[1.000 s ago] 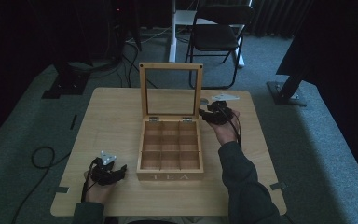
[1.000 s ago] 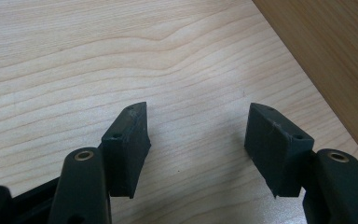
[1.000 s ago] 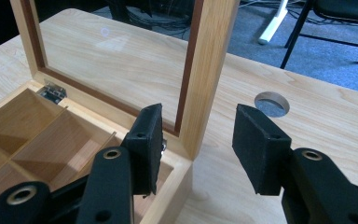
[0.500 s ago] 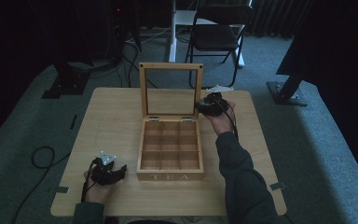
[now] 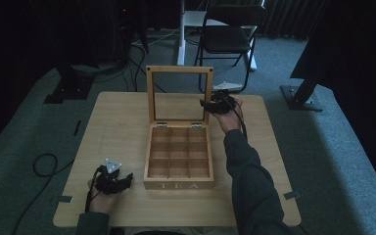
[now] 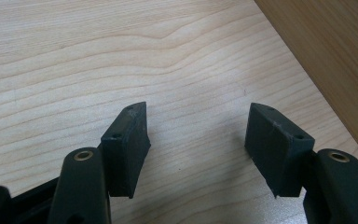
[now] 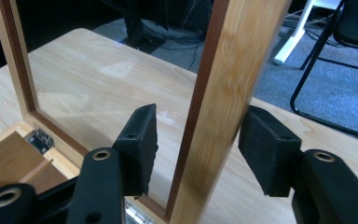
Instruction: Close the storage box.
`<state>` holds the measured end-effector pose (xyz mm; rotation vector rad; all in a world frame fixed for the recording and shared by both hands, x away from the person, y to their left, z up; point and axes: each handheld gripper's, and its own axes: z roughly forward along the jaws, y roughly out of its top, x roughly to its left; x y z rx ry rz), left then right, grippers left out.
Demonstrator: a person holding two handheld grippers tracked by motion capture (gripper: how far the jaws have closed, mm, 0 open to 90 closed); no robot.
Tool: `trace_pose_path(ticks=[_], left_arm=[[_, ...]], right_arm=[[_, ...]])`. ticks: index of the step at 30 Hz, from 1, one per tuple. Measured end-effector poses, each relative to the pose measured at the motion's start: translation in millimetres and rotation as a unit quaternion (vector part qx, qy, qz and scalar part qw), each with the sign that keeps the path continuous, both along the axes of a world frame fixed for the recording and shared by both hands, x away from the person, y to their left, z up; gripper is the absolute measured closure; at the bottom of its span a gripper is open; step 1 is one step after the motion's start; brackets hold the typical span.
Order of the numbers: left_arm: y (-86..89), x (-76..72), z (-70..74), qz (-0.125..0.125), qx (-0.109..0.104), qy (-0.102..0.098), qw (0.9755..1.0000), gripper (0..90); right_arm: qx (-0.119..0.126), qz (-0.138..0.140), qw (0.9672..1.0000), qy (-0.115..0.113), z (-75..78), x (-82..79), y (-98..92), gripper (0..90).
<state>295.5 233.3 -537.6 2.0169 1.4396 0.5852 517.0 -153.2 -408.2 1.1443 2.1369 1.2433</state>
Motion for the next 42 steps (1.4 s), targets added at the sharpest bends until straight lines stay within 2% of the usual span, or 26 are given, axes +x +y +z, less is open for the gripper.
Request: trace_pose_path(ticks=[4,8,10,13,16,18,20,22,27,31,37,42], left_arm=[[0.1,-0.1,0.0,0.0,0.0,0.0,1.0,39.6],[0.1,-0.1,0.0,0.001,-0.001,0.0,1.0,39.6],[0.1,-0.1,0.0,0.001,0.0,0.0,1.0,39.5],[0.0,-0.1,-0.2,0.002,-0.001,-0.001,1.0,39.4],[0.0,0.0,-0.3,0.002,0.0,-0.001,1.0,39.1],[-0.1,0.0,-0.4,0.003,0.0,-0.002,1.0,39.1],[-0.3,-0.1,-0.3,0.004,0.0,-0.002,1.0,39.1],[-0.3,-0.1,-0.3,0.004,0.0,-0.001,1.0,39.1],[-0.5,-0.1,-0.3,0.005,-0.001,-0.002,1.0,39.1],[-0.7,-0.2,-0.3,0.007,-0.001,-0.001,1.0,39.1],[-0.7,-0.3,-0.2,0.007,-0.001,-0.001,1.0,39.1],[-1.0,-0.4,-0.2,0.009,-0.002,0.0,1.0,39.1]], right_arm=[[0.016,0.0,0.9999,-0.003,4.7,4.3,-0.1,48.6],[0.036,0.003,0.9993,0.004,4.0,3.8,-5.5,53.0],[0.038,0.004,0.9993,0.004,4.4,3.0,-6.3,53.3],[0.026,0.006,0.9996,-0.007,7.6,-4.1,-5.2,52.7],[0.03,0.009,0.9995,-0.012,7.8,-8.1,-6.4,52.8],[0.049,0.008,0.9987,-0.012,7.2,-16.0,-8.2,52.6],[0.053,0.006,0.9985,-0.016,7.3,-20.3,-8.4,52.5],[0.05,0.007,0.9985,-0.02,7.8,-23.9,-8.2,52.5],[0.028,0.015,0.9989,-0.034,12.5,-41.3,-7.9,54.6],[0.033,0.02,0.9987,-0.034,13.0,-50.6,-11.1,56.5],[0.037,0.02,0.9981,-0.045,17.6,-63.6,-15.0,56.1],[0.013,0.02,0.9985,-0.049,21.1,-73.0,-13.6,56.4]])
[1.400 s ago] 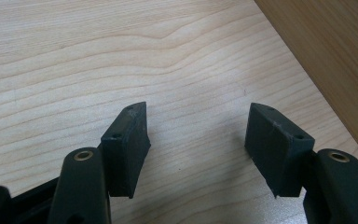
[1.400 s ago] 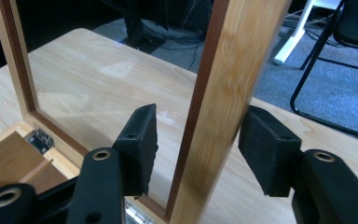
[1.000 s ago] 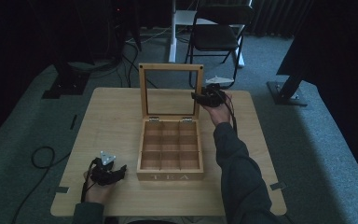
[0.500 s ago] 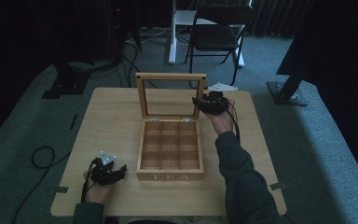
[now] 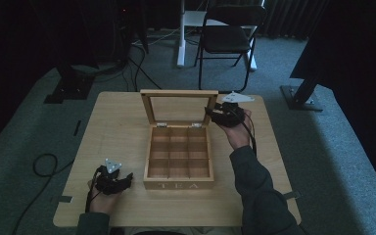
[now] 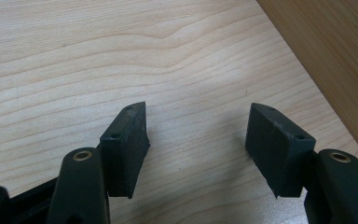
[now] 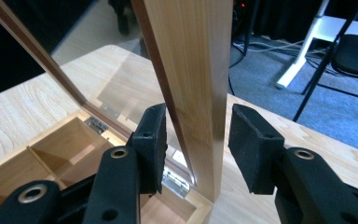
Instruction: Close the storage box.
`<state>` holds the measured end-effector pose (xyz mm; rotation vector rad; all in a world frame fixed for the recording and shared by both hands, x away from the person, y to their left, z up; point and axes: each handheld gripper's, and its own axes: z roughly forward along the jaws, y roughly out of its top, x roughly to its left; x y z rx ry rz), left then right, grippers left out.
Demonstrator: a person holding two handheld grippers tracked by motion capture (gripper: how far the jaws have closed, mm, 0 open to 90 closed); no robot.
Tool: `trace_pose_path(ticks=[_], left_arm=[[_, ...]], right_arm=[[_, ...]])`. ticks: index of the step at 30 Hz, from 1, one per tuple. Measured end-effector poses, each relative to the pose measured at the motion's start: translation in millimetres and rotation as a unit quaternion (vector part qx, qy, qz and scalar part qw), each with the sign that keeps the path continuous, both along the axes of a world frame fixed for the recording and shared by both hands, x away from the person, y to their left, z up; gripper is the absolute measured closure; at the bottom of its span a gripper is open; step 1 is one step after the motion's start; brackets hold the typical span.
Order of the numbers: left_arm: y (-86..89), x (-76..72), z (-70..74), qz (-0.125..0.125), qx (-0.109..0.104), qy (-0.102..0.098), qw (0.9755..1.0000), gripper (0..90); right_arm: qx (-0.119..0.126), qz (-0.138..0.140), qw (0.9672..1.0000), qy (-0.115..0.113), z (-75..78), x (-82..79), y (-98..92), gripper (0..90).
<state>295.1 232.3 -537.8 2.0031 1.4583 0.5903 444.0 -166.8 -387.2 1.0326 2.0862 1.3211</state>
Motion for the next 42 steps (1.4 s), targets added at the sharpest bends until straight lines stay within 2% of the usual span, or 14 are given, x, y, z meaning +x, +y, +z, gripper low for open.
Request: trace_pose_path(ticks=[15,25,31,37,42], left_arm=[[0.8,-2.5,1.5,0.007,-0.003,0.005,1.0,39.1],[-1.7,-4.8,10.3,-0.006,-0.007,-0.009,0.9999,39.1],[-0.4,-6.0,32.7,-0.011,-0.028,-0.033,0.999,39.1],[-6.7,-3.0,65.4,-0.025,-0.029,-0.068,0.9969,39.3],[-13.4,6.1,96.0,-0.035,-0.028,-0.097,0.9943,42.1]], right_arm=[[0.008,-0.008,0.9999,0.007,3.3,-13.5,-1.9,55.9],[0.003,-0.005,1.0,0.006,4.3,-19.7,-2.7,54.9],[-0.001,-0.005,1.0,0.004,3.8,-23.3,-2.6,54.6],[-0.001,-0.003,1.0,0.004,2.6,-25.7,-2.8,53.9],[-0.004,-0.002,1.0,0.005,2.5,-27.1,-2.9,53.7]])
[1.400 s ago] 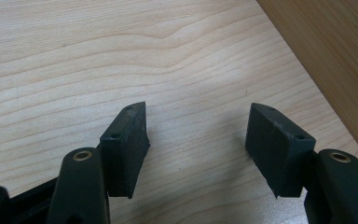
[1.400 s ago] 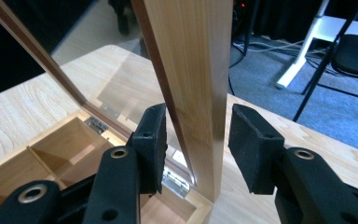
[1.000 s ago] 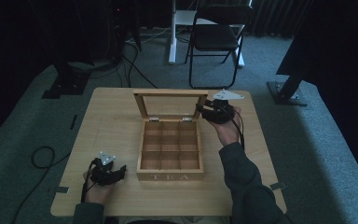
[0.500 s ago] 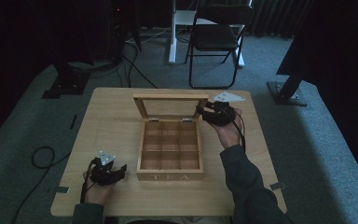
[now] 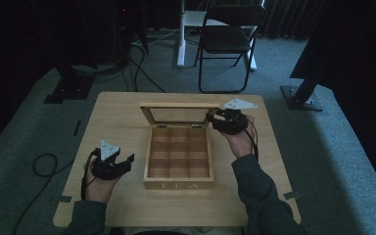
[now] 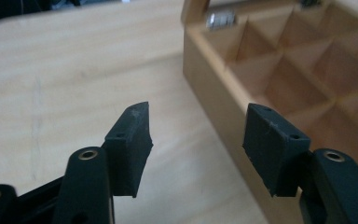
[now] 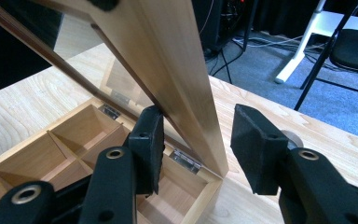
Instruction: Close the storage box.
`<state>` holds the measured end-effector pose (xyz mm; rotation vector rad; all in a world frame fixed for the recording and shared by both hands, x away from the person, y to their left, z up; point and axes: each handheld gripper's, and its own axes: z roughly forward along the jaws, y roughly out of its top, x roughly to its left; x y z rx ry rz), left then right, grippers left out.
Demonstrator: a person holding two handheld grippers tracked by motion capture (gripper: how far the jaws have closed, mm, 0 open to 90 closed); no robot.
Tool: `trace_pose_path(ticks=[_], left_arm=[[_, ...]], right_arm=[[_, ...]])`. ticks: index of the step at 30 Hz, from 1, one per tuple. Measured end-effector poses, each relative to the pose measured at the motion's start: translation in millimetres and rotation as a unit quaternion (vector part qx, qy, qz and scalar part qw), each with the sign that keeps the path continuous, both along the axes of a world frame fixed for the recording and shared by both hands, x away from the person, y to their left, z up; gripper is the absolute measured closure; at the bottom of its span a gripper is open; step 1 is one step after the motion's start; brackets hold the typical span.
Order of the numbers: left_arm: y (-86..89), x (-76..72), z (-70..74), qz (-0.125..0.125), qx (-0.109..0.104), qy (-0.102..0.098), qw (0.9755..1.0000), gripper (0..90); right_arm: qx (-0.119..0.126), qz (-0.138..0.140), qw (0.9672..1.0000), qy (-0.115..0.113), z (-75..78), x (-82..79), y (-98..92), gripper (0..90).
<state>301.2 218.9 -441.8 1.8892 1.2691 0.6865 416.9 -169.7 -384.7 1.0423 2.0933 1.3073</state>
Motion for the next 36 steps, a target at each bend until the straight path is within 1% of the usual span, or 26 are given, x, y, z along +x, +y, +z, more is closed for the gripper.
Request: trace_pose_path(ticks=[7,11,13,16,20,21,23,26,28,32,34,36], left_arm=[[-9.1,10.5,35.1,-0.014,-0.002,-0.03,0.9995,51.4],[-13.7,15.6,50.2,-0.018,-0.009,-0.047,0.9987,52.4],[-16.3,19.4,58.8,-0.021,-0.008,-0.055,0.9982,53.4],[-20.5,24.1,67.8,-0.025,-0.009,-0.063,0.9977,55.4],[-26.0,26.7,74.7,-0.035,-0.012,-0.068,0.997,59.6],[-27.3,26.9,76.0,-0.038,-0.015,-0.068,0.9968,60.3],[-29.5,27.8,78.8,-0.039,-0.033,-0.067,0.9965,61.3],[-32.8,29.0,82.0,-0.038,-0.039,-0.073,0.9958,63.7],[-35.0,29.4,84.6,-0.04,-0.04,-0.078,0.9954,66.3],[-37.9,29.8,86.3,-0.04,-0.037,-0.078,0.9955,71.9],[-38.7,30.0,86.3,-0.041,-0.037,-0.076,0.9955,72.6],[-39.6,29.6,85.8,-0.041,-0.035,-0.077,0.9956,73.0]], right_arm=[[0.002,0.002,1.0,0.001,-1.7,-2.5,-0.6,52.9],[-0.001,0.003,1.0,0.001,-2.4,-4.6,-0.4,52.8],[-0.004,0.006,1.0,0.001,-2.7,-5.8,-0.5,52.6],[-0.011,0.009,0.9999,0.0,-3.0,-8.0,-0.2,52.5],[-0.011,0.009,0.9999,0.0,-3.9,-9.7,-0.1,52.5],[-0.01,0.01,0.9999,0.001,-4.2,-9.9,-0.1,52.5],[-0.008,0.011,0.9999,0.002,-4.6,-10.3,-0.3,52.4],[-0.009,0.012,0.9999,0.003,-5.2,-11.6,-0.2,52.3],[-0.011,0.012,0.9999,0.003,-5.6,-12.6,0.0,51.9],[-0.01,0.014,0.9998,0.005,-7.0,-14.0,-0.2,51.4],[-0.014,0.015,0.9998,0.006,-7.5,-15.1,0.5,51.5],[-0.024,0.012,0.9996,0.0,-6.9,-17.0,1.8,51.5]])
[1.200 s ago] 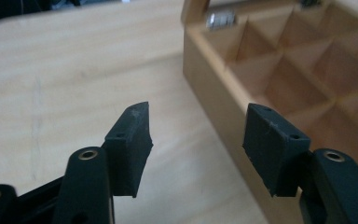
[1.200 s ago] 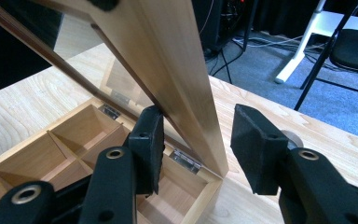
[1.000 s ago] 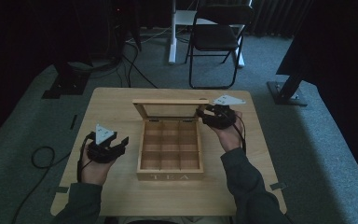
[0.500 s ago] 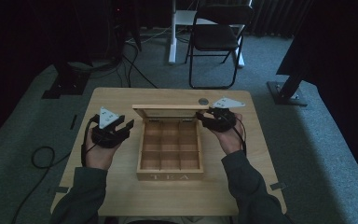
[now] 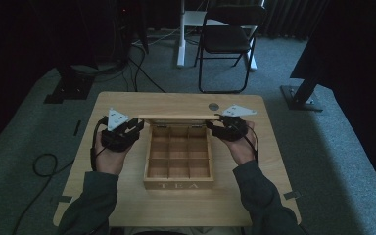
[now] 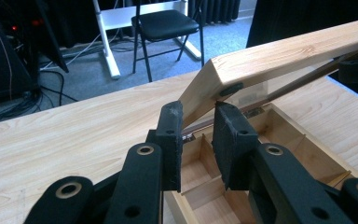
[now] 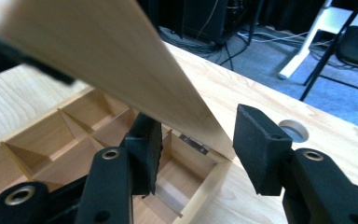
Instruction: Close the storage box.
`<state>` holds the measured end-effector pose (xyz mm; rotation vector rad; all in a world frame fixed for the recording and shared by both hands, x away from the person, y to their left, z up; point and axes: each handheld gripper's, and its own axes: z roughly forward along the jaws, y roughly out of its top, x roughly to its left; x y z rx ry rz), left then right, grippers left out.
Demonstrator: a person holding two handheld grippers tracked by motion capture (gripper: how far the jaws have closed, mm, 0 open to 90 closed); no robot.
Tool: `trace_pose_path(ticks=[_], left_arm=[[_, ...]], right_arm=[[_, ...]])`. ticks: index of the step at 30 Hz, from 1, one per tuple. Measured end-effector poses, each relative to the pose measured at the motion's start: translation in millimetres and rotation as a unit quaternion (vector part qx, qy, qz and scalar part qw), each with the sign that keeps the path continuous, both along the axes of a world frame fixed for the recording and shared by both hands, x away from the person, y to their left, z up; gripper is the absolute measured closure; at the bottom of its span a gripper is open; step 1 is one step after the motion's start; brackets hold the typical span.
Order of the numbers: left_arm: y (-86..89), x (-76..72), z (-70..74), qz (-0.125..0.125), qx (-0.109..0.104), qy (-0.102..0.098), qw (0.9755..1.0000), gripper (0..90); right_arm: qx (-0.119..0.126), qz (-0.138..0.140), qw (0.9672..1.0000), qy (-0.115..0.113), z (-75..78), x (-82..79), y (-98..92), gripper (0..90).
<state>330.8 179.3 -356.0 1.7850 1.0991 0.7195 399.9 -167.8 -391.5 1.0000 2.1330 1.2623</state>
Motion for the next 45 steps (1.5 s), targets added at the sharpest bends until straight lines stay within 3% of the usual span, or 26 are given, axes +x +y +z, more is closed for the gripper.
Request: trace_pose_path(ticks=[4,11,14,19,24,28,35,41,45], left_arm=[[-1.8,-2.6,1.5,-0.003,0.001,-0.003,1.0,73.3],[-2.3,-5.8,0.3,-0.005,-0.003,-0.006,1.0,73.3],[-3.4,-7.0,-0.9,-0.005,-0.003,-0.007,1.0,73.2],[-2.8,-9.0,-3.5,-0.006,-0.006,-0.007,0.9999,73.2],[-1.9,-10.7,-5.0,-0.006,-0.009,-0.006,0.9999,71.6],[-1.0,-15.4,-2.6,-0.009,-0.017,-0.003,0.9998,67.1],[-4.9,-22.4,2.0,-0.02,-0.019,-0.012,0.9995,60.2],[-4.7,-22.5,1.3,-0.021,-0.014,-0.01,0.9996,61.1],[-4.9,-24.8,-1.7,-0.021,-0.012,-0.009,0.9997,61.2]], right_arm=[[-0.006,-0.005,0.9999,-0.007,1.2,-4.3,0.7,51.4],[0.005,-0.007,0.9999,-0.011,4.3,-19.5,-6.1,54.5],[-0.006,-0.004,0.9995,-0.031,8.9,-33.9,-7.0,60.0],[-0.018,-0.016,0.9985,-0.05,14.0,-42.5,-4.9,67.6],[-0.046,-0.025,0.9961,-0.071,13.3,-50.0,1.3,70.5],[-0.035,-0.022,0.9969,-0.067,12.6,-50.8,-1.9,73.4],[-0.028,-0.021,0.9974,-0.064,11.0,-52.3,-2.7,72.8],[-0.027,-0.021,0.9975,-0.062,8.7,-53.7,-2.5,69.4],[-0.02,-0.018,0.9981,-0.056,9.3,-57.7,-2.9,59.7]])
